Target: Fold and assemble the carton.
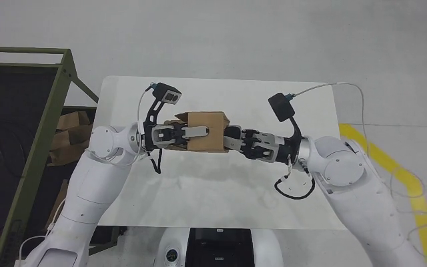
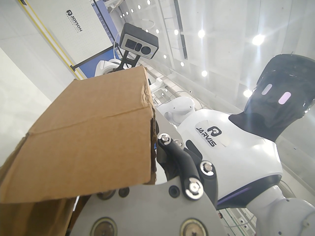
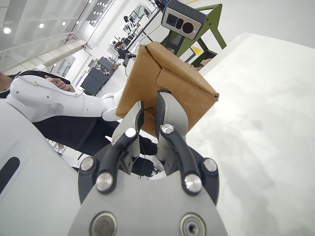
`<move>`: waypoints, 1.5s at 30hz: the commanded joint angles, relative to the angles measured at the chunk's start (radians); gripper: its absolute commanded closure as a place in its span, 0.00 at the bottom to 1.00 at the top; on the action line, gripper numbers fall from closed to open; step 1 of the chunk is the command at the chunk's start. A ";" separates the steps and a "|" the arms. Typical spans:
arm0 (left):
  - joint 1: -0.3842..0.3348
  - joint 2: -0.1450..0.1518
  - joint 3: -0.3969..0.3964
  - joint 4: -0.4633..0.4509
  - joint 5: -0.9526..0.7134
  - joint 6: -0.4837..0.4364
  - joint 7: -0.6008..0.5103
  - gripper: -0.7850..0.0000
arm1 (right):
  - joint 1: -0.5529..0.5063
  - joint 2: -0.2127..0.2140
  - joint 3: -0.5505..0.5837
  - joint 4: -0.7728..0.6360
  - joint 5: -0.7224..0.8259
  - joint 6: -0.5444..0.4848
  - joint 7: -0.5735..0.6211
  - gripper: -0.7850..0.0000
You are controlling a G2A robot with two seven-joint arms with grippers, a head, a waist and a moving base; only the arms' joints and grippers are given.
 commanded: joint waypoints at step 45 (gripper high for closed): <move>0.013 -0.001 -0.014 -0.008 0.003 -0.003 0.009 1.00 | -0.001 -0.007 0.017 -0.004 -0.034 -0.054 -0.047 0.98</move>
